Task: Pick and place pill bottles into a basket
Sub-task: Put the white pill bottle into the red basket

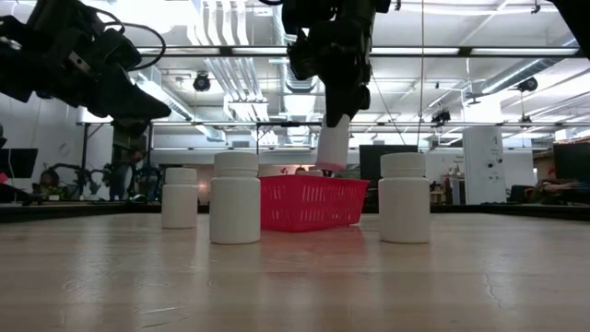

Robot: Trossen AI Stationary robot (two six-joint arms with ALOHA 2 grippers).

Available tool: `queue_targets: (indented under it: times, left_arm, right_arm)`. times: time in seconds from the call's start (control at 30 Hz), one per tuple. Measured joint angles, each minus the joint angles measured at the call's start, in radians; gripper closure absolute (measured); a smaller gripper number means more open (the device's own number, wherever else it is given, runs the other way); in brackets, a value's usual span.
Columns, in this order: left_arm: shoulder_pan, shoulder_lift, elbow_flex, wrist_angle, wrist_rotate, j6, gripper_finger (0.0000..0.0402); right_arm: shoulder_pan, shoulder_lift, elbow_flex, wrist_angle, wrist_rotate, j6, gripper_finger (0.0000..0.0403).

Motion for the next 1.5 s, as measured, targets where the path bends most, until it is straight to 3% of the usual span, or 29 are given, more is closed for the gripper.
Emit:
queue_targets:
  times: [1.5]
  left_arm:
    - [0.0, -0.002, 0.0, 0.033, 0.0, 0.0, 0.0385]
  right_arm:
    - [-0.031, 0.007, -0.146, 0.133, 0.019, -0.008, 0.0259]
